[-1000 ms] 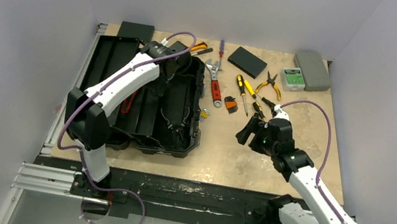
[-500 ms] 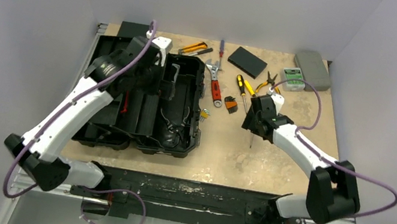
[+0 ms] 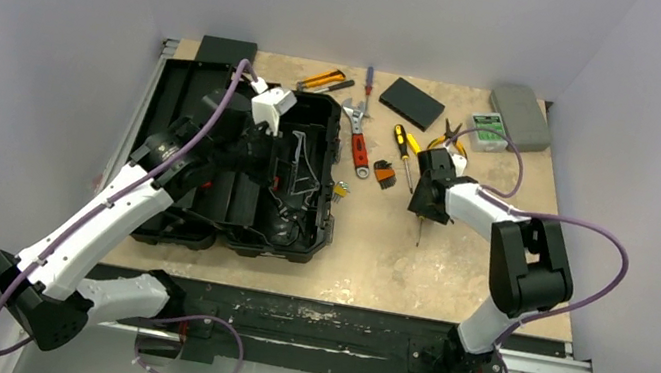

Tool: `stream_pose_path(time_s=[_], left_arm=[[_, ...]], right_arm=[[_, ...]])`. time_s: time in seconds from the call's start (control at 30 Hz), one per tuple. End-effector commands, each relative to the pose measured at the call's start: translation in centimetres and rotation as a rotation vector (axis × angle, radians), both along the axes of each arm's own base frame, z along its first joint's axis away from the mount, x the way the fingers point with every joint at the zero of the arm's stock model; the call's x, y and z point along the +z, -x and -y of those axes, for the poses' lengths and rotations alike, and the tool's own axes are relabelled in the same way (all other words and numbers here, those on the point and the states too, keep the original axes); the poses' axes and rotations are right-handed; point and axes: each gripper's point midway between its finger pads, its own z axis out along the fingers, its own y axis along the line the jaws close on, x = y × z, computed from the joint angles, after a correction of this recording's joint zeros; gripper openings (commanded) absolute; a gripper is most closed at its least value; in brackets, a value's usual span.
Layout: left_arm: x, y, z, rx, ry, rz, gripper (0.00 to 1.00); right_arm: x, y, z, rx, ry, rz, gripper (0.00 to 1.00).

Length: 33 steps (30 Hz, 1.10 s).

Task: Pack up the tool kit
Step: Pick up the screwdriver from the center of the board, then place the screwdriver in the toolbox.

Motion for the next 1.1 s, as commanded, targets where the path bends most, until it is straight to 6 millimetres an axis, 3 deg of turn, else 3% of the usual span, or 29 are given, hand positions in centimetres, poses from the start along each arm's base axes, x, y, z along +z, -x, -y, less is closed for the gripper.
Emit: stream_pose_path(time_s=[0.0, 0.1, 0.2, 0.23, 0.43, 0.7, 0.87, 1.07], left_arm=[[3.1, 0.1, 1.2, -0.027, 0.107, 0.072, 0.98], [3.2, 0.1, 1.2, -0.022, 0.114, 0.079, 0.98], [3.0, -0.2, 1.4, -0.019, 0.12, 0.074, 0.97], [2.9, -0.2, 1.5, -0.02, 0.12, 0.071, 0.98], [2.6, -0.7, 2.6, -0.029, 0.151, 0.054, 0.97], [1.8, -1.4, 5.1, -0.057, 0.204, 0.01, 0.97], [2.0, -1.5, 7.1, -0.094, 0.265, -0.003, 0.97], [1.8, -1.5, 8.0, -0.112, 0.291, -0.019, 0.97]], right_arm=[[-0.7, -1.4, -0.7, 0.014, -0.015, -0.019, 0.42], [-1.0, -1.2, -0.8, 0.015, -0.018, -0.03, 0.32], [-0.3, -1.2, -0.6, 0.004, -0.013, -0.005, 0.02], [0.1, -1.2, -0.5, 0.001, -0.016, 0.01, 0.0], [4.4, -0.7, -1.1, 0.044, -0.11, 0.199, 0.0], [13.0, 1.6, -7.4, 0.366, -0.466, 0.476, 0.0], [17.8, 4.4, -11.5, 0.585, -0.696, 0.566, 0.0], [22.9, 9.6, -16.3, 0.877, -1.008, 0.628, 0.0]])
